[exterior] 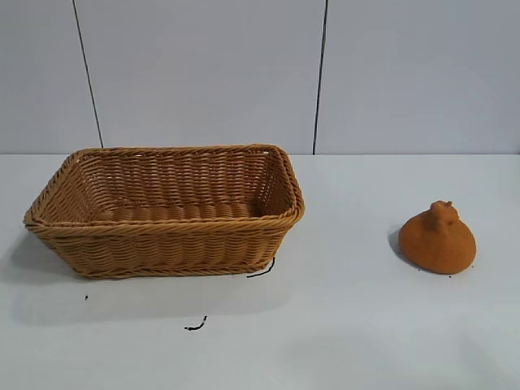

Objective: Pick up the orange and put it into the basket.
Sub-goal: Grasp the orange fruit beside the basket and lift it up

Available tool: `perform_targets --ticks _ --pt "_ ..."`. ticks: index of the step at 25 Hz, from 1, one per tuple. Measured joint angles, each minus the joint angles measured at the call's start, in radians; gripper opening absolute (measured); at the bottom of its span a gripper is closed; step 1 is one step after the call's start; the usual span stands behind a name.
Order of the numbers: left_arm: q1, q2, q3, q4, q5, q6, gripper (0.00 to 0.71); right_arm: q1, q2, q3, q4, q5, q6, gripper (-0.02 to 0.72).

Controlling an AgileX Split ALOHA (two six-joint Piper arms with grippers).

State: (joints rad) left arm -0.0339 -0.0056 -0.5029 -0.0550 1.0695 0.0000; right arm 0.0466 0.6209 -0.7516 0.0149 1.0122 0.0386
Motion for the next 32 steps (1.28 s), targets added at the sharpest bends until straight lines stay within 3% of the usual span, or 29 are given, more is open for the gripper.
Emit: perform_targets --ticks 5,18,27,32 --pt "0.0 0.0 0.0 0.0 0.0 0.0 0.639 0.0 0.405 -0.208 0.009 -0.014 0.039 0.695" --pt "0.0 0.0 0.0 0.0 -0.001 0.0 0.639 0.0 1.255 -0.752 0.073 -0.003 0.007 0.695" --pt "0.0 0.0 0.0 0.0 -0.001 0.0 0.639 0.0 1.532 -0.803 0.096 0.022 -0.003 0.695" --pt "0.0 0.0 0.0 0.0 -0.001 0.0 0.639 0.0 1.593 -0.803 0.088 -0.014 -0.003 0.695"
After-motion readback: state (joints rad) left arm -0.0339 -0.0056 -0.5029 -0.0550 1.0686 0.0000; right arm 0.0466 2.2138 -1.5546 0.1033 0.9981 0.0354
